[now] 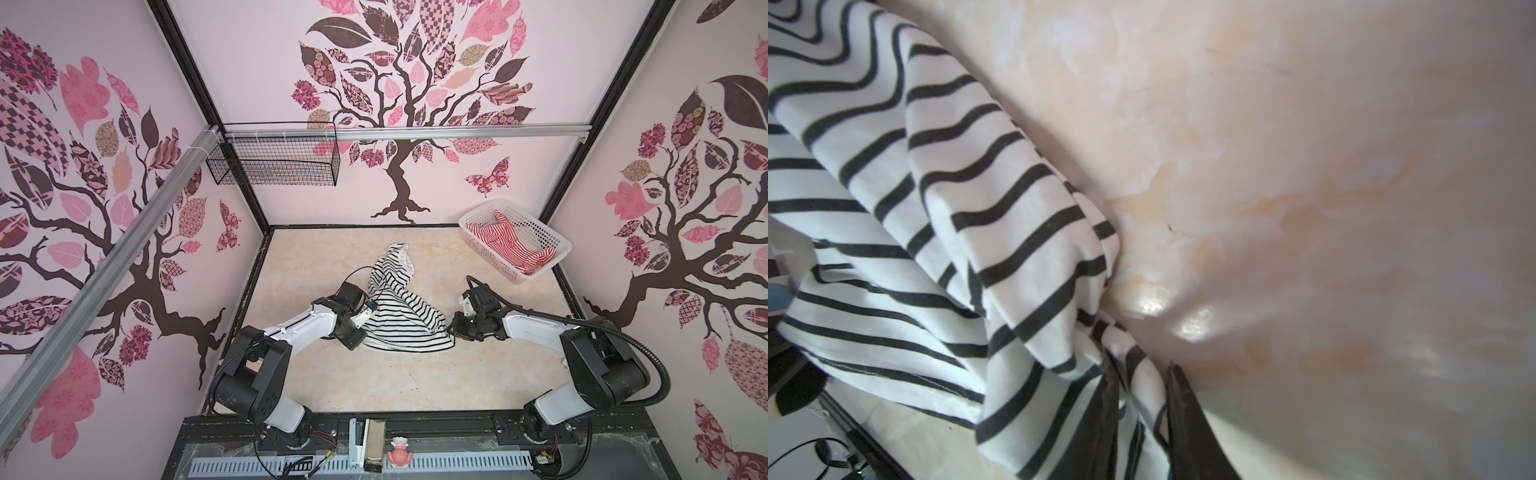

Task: Fold and stack the tank tops
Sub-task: 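Lift the tank top by its hem with both grippers, raising it high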

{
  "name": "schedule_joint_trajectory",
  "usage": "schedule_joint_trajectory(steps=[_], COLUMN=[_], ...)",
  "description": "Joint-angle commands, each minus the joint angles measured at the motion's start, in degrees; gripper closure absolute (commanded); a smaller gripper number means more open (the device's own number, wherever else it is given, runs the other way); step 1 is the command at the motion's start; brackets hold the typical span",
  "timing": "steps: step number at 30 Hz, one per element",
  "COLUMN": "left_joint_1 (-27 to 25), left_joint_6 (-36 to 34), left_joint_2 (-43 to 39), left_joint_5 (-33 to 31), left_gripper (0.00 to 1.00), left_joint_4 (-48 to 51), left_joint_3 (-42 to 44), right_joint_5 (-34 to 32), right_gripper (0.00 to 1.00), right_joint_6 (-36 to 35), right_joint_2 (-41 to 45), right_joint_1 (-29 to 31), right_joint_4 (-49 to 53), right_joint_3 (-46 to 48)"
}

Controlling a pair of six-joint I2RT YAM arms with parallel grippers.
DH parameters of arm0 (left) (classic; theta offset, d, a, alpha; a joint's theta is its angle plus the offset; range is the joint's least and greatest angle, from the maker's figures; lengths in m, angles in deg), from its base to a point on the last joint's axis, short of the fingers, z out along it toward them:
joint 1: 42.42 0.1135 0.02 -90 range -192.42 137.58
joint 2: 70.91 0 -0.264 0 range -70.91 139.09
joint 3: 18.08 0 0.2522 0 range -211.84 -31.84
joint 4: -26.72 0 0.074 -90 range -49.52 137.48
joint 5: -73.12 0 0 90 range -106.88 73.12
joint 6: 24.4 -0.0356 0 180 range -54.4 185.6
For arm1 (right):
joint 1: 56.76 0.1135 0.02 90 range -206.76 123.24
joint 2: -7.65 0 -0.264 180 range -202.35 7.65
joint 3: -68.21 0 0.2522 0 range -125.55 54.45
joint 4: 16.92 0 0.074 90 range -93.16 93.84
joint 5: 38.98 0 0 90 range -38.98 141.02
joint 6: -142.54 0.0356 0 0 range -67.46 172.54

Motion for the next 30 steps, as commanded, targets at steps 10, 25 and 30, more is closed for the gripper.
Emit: schedule_joint_trajectory(steps=[10, 25, 30], left_joint_1=[10.64, 13.45, 13.49], left_joint_6=[2.27, 7.84, 9.44], left_joint_2=[-3.88, -18.88, -19.15], left_joint_5=[8.61, 12.99, 12.94], left_gripper=[1.0, 1.0, 1.0], left_joint_4=[13.81, 22.02, 26.51], left_joint_3=[-19.83, -49.79, -59.35], right_joint_5=[-4.66, -2.57, -1.1], right_gripper=[1.0, 1.0, 1.0], right_joint_6=[0.91, 3.23, 2.32], right_joint_2=[10.18, 23.8, 27.46], right_joint_1=[0.23, 3.06, 3.15], right_joint_4=[9.15, 19.9, 22.67], right_joint_3=[-14.92, -47.65, -53.88])
